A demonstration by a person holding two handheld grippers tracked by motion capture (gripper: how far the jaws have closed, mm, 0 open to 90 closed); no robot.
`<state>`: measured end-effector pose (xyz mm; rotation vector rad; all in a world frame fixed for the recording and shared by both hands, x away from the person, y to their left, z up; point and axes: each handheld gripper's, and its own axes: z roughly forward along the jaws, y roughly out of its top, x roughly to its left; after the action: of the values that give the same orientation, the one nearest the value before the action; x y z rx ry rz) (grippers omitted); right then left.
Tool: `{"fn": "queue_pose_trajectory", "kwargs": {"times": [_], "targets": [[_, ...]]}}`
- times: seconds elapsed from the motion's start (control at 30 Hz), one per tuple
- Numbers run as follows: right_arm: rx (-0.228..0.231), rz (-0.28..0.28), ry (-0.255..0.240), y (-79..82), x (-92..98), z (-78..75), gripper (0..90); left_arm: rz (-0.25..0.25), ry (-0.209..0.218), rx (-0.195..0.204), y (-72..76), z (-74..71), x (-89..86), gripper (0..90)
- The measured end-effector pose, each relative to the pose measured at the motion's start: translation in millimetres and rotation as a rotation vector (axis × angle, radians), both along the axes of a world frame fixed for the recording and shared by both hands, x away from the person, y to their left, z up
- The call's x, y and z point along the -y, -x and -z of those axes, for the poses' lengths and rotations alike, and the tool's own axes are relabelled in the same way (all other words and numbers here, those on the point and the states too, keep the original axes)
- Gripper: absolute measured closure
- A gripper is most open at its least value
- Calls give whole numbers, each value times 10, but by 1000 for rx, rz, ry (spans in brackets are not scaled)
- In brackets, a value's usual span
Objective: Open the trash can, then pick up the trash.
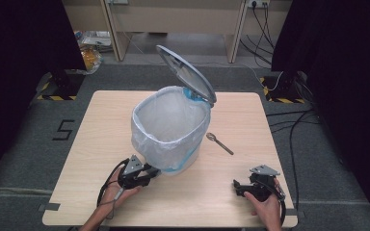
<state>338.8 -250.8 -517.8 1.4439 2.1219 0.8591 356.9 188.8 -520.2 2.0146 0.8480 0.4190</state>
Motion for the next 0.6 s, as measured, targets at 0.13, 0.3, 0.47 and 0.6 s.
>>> {"fn": "queue_pose_trajectory", "kwargs": {"times": [0.13,0.3,0.47,0.6], "targets": [[0,0,0,0,0,0,4,0,0,0,0,0,0,604],[4,-7,-3,3,2,-4,34,0,-1,1,1,0,1,604],[33,-36,-19,19,-8,-18,159,0,0,1,1,0,1,604],[49,-44,-26,15,-17,-28,168,1,-1,0,1,-1,0,604]]}}
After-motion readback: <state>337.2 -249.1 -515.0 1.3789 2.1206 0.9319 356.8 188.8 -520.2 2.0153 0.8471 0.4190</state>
